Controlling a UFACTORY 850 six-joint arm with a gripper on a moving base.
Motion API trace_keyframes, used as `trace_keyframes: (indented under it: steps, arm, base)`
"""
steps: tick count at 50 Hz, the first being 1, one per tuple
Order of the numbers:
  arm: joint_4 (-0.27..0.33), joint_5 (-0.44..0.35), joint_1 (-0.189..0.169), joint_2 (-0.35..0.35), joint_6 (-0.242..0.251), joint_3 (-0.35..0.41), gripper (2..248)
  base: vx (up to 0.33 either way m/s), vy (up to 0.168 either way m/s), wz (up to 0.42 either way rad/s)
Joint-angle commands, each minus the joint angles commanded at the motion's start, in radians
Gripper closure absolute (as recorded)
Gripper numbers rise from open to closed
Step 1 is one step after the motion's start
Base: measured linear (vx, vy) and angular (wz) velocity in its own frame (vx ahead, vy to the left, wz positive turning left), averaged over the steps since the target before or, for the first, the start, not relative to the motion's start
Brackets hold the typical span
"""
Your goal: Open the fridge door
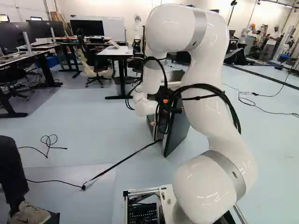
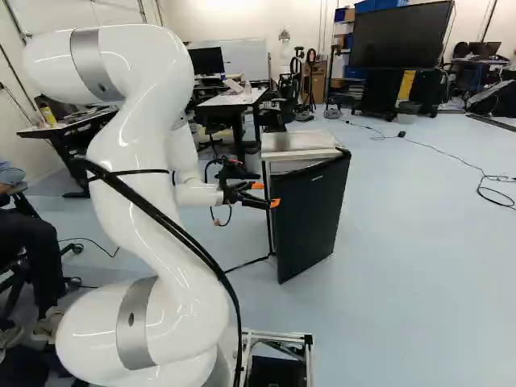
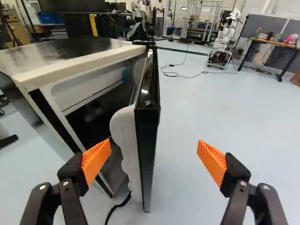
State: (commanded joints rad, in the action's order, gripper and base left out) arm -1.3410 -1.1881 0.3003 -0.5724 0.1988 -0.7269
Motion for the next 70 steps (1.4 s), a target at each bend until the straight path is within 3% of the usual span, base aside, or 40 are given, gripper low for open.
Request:
trace_keyframes:
  steps: [27,43,70]
  arm:
    - [-0.104,0.000,-0.037,-0.005,0.000,-0.008,3]
    - [-0.168,0.000,-0.057,0.013,0.000,0.026,3]
    - [-0.353,0.000,-0.118,0.045,0.000,0.090,3]
  base:
    - [0.000,0.000,0.000]
    - [0.000,0.000,0.000]
    - [0.000,0.000,0.000]
